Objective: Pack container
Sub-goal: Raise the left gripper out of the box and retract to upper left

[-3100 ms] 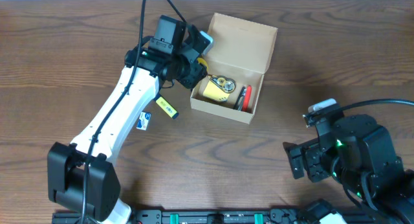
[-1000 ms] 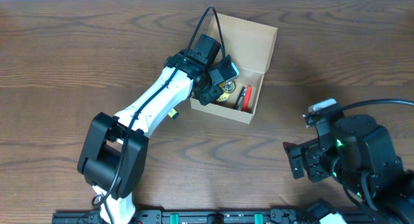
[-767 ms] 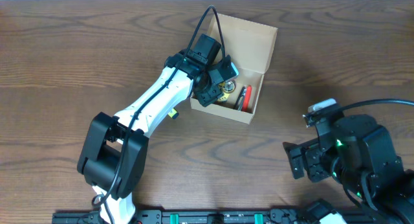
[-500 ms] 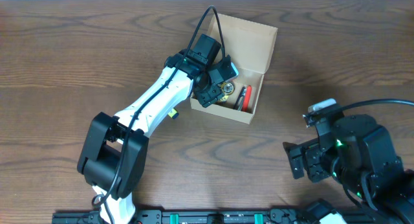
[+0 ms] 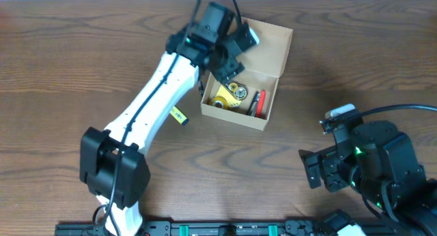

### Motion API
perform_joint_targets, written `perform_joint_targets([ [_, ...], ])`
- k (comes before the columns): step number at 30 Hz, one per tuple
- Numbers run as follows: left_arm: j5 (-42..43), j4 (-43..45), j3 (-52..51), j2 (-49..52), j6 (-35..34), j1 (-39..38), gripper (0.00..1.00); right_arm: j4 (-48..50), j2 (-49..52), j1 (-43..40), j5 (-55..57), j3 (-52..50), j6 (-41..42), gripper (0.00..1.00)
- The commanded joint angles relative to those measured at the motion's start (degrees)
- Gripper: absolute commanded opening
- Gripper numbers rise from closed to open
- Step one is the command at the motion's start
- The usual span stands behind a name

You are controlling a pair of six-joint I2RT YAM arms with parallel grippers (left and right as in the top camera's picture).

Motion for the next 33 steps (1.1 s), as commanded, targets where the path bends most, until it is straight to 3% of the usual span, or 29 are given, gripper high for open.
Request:
perform_joint_targets([
  [1,-2.99,-1.68,4.5,0.22,-4.44,2.05,0.73,-0.02,0.02,-0.31,0.35,0.04,-0.22,0.99],
  [6,-4.57,-6.97,10.47,0.22,-12.98,5.73,0.66,-0.02,0.02,-0.31,0.35,0.04,-0.22,0.99],
  [10,-7.67,-8.61,13.35,0.22,-13.18,8.98,0.46,-0.02,0.02,-0.31,0.35,0.04,-0.22,0.99],
  [14,-13.86,-8.66,13.64,0.22,-12.96,11.98,0.4,-0.02,0.02,-0.31,0.33,0.04,-0.22,0.99],
  [15,-14.86,-8.66,13.64,0.22,-12.96,12.66,0.35,-0.04,0.02,-0.31,0.35,0.04,-0.22,0.99],
  [18,-15.87,-8.33,13.64,0.22,-12.98,15.08,0.08,-0.02,0.02,-0.31,0.35,0.04,-0.22,0.99],
  [25,-12.48,-5.35,13.64,0.22,-12.98,20.35,0.06,-0.02,0.02,-0.31,0.35,0.04,-0.22,0.99],
  [33,5.99,-4.92,13.62,0.24,-14.78,30.42,0.06,-0.02,0.02,-0.31,0.35,0.04,-0.22,0.99],
])
